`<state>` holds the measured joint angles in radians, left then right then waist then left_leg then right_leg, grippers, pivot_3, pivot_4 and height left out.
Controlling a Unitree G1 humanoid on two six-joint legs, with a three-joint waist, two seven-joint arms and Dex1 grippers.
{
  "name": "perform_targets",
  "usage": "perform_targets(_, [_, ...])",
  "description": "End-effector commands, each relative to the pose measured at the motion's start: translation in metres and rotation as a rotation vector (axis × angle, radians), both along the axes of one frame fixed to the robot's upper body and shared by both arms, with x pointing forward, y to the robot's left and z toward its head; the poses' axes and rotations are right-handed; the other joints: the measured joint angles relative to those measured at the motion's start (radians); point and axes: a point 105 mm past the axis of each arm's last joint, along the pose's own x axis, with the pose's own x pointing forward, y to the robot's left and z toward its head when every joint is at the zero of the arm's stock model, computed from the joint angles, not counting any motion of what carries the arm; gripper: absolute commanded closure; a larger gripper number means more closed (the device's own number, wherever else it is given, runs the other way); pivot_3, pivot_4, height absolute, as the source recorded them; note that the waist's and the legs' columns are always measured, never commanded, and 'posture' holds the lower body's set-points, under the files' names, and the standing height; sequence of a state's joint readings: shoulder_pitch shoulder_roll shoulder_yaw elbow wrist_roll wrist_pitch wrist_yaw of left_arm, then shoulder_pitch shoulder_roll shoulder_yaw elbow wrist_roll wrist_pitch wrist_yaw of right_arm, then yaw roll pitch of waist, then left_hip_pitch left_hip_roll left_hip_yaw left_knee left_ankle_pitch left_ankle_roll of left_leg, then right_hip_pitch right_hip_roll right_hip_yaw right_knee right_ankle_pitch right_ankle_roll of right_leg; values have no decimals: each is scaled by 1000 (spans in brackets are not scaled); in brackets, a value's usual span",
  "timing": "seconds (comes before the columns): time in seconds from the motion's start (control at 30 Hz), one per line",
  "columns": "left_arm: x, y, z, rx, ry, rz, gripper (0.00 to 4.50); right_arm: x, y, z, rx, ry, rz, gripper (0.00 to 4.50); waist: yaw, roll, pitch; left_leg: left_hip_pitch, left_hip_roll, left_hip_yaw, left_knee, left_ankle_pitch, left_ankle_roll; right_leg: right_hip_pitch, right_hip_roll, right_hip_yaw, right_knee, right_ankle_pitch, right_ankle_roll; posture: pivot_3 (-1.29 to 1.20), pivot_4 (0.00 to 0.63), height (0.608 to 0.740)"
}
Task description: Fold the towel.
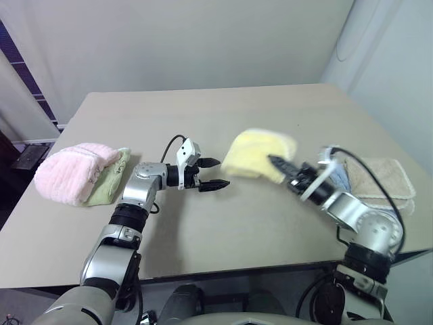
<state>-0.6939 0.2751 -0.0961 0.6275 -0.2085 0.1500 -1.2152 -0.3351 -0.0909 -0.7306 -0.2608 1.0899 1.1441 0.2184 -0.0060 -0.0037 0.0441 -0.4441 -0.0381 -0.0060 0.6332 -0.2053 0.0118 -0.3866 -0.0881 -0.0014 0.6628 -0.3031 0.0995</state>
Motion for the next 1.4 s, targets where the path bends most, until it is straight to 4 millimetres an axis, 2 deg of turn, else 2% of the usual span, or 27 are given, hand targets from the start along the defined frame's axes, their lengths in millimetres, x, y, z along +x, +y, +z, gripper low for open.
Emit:
perform_targets(0.03, [4,-10,13,-24,-48,-25,0,-14,-44,25,64,-74,-304,4489,0,0,0,0,0,0,-1,0,0,0,0,0,0,0,0,0,0,731])
perform_targets(0.13, [4,-16,10,-30,-37,-42,0,-32,-87,30,107,-84,-545,4489,-1,0,0,0,0,1,-2,1,1,3,0,0,0,0,0,0,0,731])
perform_targets(0.2, [4,-20,8,-31,-32,-52,0,-43,-108,33,123,-99,-651,4489,-3,0,0,0,0,1,-2,1,1,3,0,0,0,0,0,0,0,731])
perform_targets(0.37, [4,-28,6,-34,-25,-72,0,-53,-138,30,107,-63,-775,4489,-8,2,1,2,0,2,-1,1,2,5,1,1,1,0,0,0,0,731])
perform_targets(0.67, [3,-30,2,-24,-28,-84,0,-48,-156,2,151,55,-826,4489,-6,2,1,6,0,2,0,3,4,11,0,1,0,-2,-4,0,0,731])
perform_targets(0.73, [3,-30,3,-29,-26,-81,0,-45,-160,-11,166,103,-844,4489,-5,2,1,6,0,2,0,3,4,12,0,1,-1,-2,-4,0,0,731])
perform_targets(0.93, [4,-27,3,-23,-33,-68,0,-37,-155,-46,176,240,-845,4489,-6,2,1,7,0,2,0,3,4,12,0,1,-1,-2,-4,0,0,731])
perform_targets(1.07, [6,-25,4,-23,-39,-56,0,-36,-155,-66,166,339,-851,3194,-6,2,1,7,0,2,0,3,4,12,0,1,-1,-2,-4,0,0,731])
perform_targets(1.23, [7,-24,4,-22,-36,-48,0,-43,-168,-60,232,336,-910,1483,-5,2,1,7,0,2,0,3,4,12,0,1,-1,-2,-4,0,0,731])
perform_targets(1.37, [8,-23,4,-18,-31,-49,0,-48,-167,-45,257,287,-898,104,-4,2,1,7,0,2,0,3,4,13,0,0,-2,-2,-4,0,0,731])
perform_targets(1.4, [8,-23,4,-18,-30,-51,0,-49,-165,-43,264,279,-893,13,-4,2,1,7,0,2,0,3,4,13,0,0,-2,-2,-4,0,0,731])
